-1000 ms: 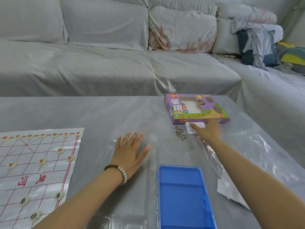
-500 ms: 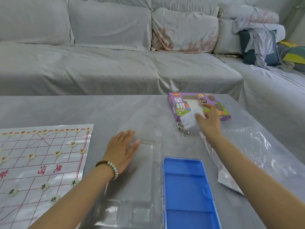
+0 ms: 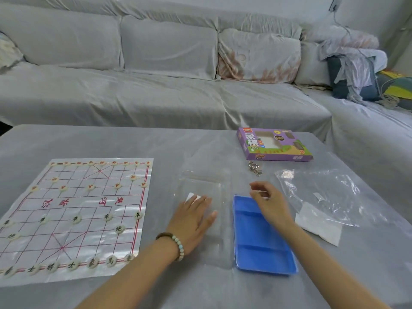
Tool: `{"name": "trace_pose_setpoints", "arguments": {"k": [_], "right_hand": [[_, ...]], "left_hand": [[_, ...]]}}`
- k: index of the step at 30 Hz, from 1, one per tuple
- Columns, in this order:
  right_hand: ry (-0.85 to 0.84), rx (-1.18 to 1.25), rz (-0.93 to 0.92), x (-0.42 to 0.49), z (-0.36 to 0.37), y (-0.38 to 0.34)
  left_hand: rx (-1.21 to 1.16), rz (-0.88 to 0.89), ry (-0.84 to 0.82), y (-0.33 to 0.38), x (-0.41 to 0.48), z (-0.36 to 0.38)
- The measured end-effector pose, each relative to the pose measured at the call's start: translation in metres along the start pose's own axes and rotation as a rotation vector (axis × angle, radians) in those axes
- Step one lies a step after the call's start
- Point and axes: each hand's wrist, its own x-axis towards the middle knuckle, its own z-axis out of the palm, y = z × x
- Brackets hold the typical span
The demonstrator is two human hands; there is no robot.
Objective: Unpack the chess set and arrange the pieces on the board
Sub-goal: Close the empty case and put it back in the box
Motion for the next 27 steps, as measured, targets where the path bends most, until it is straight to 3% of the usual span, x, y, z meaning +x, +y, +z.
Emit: {"name": "trace_pose_setpoints", "arguments": {"k": [3, 6, 9, 14, 19, 23, 27], "right_hand": [[0.054, -0.134, 0.137, -0.025, -0.034, 0.032], [-0.032, -0.195, 0.267, -0.045, -0.05, 0.053], [-0.06, -0.261, 0.246, -0.056, -0.047, 0.06], [-0.029, 0.106, 0.307, -0.067, -0.036, 0.051], [0.002, 0.232, 0.259, -0.07, -0.041, 0.038], [0.141, 0.196, 0.164, -0.063, -0.054, 0.025], [0.205, 0.248, 0.155, -0.052, -0.048, 0.003]], "left_hand": [[0.056, 0.049, -0.058, 0.026, -0.002, 0.017], [0.161, 0.056, -0.121, 0.044, -0.002, 0.035], [0.281, 0.029, -0.107, 0.048, -0.001, 0.045], [0.28, 0.019, -0.085, 0.047, -0.001, 0.051], [0.212, 0.037, -0.059, 0.042, -0.001, 0.051], [0.046, 0.039, 0.094, 0.031, 0.001, 0.032], [0.047, -0.109, 0.336, -0.014, 0.004, -0.002]]}}
